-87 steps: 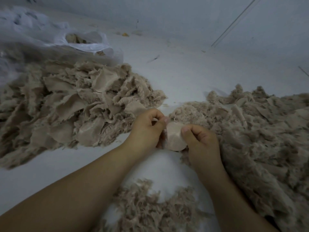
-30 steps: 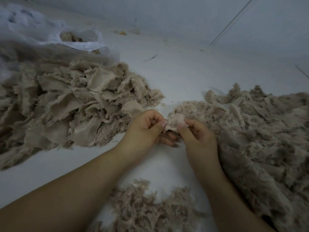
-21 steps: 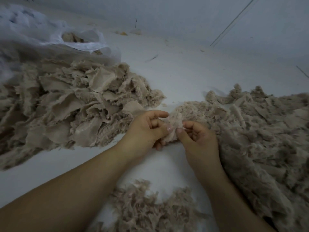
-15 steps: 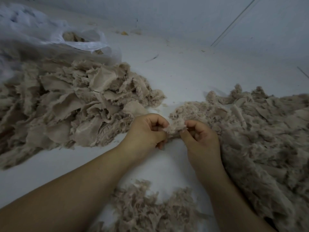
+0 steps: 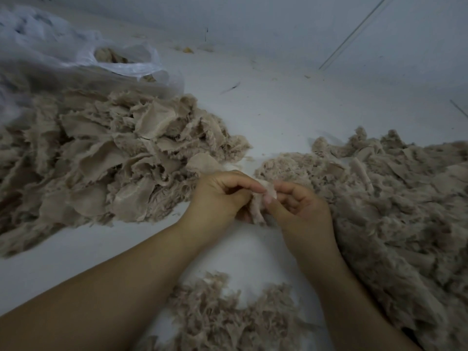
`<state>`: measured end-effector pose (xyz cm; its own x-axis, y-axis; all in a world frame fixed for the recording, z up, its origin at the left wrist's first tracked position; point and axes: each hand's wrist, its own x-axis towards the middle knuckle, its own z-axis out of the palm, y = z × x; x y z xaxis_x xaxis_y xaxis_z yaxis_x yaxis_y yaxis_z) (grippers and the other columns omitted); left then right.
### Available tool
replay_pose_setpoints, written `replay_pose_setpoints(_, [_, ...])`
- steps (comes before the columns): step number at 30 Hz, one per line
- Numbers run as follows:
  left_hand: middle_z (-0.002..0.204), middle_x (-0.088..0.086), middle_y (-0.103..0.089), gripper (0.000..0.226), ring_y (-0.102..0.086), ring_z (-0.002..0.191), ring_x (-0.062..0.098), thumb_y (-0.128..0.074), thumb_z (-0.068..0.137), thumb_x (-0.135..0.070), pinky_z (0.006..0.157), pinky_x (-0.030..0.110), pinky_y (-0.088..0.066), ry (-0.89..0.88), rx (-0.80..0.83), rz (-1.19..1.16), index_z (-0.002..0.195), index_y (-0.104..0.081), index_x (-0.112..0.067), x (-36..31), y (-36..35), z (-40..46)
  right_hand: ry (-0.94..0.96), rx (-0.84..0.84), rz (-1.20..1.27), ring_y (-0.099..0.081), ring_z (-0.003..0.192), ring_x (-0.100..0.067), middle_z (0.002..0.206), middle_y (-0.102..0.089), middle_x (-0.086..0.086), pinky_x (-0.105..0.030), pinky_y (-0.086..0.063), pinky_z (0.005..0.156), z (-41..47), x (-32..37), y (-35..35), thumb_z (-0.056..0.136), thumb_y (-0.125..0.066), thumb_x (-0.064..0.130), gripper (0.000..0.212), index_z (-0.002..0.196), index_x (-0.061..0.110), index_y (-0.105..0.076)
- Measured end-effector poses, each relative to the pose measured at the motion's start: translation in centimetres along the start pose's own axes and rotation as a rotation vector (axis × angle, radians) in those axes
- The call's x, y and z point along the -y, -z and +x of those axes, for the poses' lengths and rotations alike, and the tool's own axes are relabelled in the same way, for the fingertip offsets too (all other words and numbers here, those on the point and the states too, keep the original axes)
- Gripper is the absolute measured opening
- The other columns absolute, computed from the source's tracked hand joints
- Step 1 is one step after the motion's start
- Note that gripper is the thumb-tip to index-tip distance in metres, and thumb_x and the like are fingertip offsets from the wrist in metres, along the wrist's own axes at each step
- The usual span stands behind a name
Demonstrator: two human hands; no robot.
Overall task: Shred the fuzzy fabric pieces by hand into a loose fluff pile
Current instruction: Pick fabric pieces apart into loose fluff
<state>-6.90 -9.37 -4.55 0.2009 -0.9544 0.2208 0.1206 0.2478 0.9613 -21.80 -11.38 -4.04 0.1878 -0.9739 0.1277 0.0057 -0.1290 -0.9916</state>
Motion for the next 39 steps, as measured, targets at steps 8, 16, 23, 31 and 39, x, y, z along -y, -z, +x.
replay_pose_setpoints(8, [0.057, 0.011, -0.065, 0.034, -0.060, 0.041, 0.024, -0.079, 0.078, -0.015, 0.039, 0.028, -0.045, 0.190, 0.067, 0.120, 0.096, -0.051, -0.012, 0.4, -0.2, 0.5, 0.024, -0.098, 0.028, -0.063, 0.057, -0.015, 0.064, -0.069, -0.008, -0.027, -0.052, 0.057, 0.1, 0.1, 0.1, 0.088, -0.071, 0.006, 0.009, 0.080, 0.008, -0.068])
replay_pose_setpoints(16, [0.067, 0.026, -0.058, 0.012, -0.060, 0.048, 0.030, -0.050, 0.098, -0.004, 0.045, 0.032, -0.050, 0.329, 0.074, -0.163, 0.093, -0.056, 0.005, -0.5, 0.5, 0.9, 0.057, -0.174, 0.024, -0.056, 0.049, 0.002, 0.054, -0.064, 0.011, -0.011, -0.043, 0.050, 0.1, 0.2, -0.1, 0.093, -0.064, 0.004, 0.018, 0.077, 0.011, -0.066])
replay_pose_setpoints(23, [0.046, 0.007, -0.054, 0.020, -0.040, 0.032, 0.015, -0.062, 0.094, -0.013, 0.035, 0.016, -0.031, 0.259, 0.030, 0.106, 0.076, -0.064, -0.007, -0.2, -0.1, 0.3, 0.044, -0.160, 0.035, -0.056, 0.053, -0.001, 0.058, -0.066, 0.006, -0.014, -0.045, 0.052, 0.1, 0.1, 0.0, 0.096, -0.060, 0.007, 0.018, 0.081, 0.009, -0.069])
replay_pose_setpoints(31, [0.077, 0.001, -0.067, 0.005, -0.061, 0.057, 0.015, -0.065, 0.089, -0.008, 0.050, 0.029, -0.049, -0.018, -0.175, 0.148, 0.088, -0.063, -0.012, 0.4, -0.1, 0.5, 0.021, -0.243, 0.098, -0.049, 0.055, -0.008, 0.064, -0.059, -0.002, -0.019, -0.041, 0.049, 0.4, -0.4, 0.0, 0.105, -0.043, 0.014, 0.036, 0.077, 0.014, -0.066])
replay_pose_setpoints(39, [0.102, 0.008, -0.062, 0.017, -0.059, 0.093, 0.028, -0.061, 0.083, -0.003, 0.077, 0.042, -0.049, -0.291, 0.255, 0.997, 0.094, -0.073, -0.008, 1.1, -1.7, 1.1, 0.031, -0.197, 0.079, -0.046, 0.051, -0.006, 0.065, -0.063, 0.003, -0.017, -0.040, 0.047, 0.3, -0.2, 0.0, 0.104, -0.044, 0.012, 0.030, 0.085, 0.014, -0.066])
